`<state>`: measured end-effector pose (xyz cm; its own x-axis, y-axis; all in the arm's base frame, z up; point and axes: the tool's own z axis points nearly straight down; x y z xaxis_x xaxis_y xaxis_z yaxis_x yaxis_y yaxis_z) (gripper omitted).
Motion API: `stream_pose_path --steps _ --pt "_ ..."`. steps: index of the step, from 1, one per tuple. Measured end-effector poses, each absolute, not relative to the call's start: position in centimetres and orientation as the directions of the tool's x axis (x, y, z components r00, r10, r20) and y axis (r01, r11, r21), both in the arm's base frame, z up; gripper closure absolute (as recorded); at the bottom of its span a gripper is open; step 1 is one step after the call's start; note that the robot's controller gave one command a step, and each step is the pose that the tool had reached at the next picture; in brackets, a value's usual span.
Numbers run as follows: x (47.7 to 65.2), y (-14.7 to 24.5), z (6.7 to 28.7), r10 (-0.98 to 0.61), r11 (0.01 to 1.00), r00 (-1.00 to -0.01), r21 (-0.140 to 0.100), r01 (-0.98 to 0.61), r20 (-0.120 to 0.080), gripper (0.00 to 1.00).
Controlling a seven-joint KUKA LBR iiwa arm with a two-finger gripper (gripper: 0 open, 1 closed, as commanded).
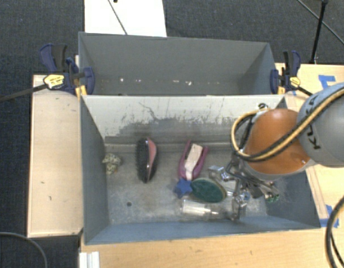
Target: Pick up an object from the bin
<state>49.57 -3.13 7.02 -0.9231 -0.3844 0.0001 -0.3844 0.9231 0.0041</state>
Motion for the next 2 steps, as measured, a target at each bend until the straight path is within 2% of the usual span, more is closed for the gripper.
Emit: stream_pose_path --steps 1,2 --pt "49.66 1.34 7.03 -0.427 0.904 -0.904 0.002 -0.427 -0.001 0.0" --pt "49.75 1.09 7.08 -0.426 0.905 -0.905 0.0 -0.426 -0.003 1.0"
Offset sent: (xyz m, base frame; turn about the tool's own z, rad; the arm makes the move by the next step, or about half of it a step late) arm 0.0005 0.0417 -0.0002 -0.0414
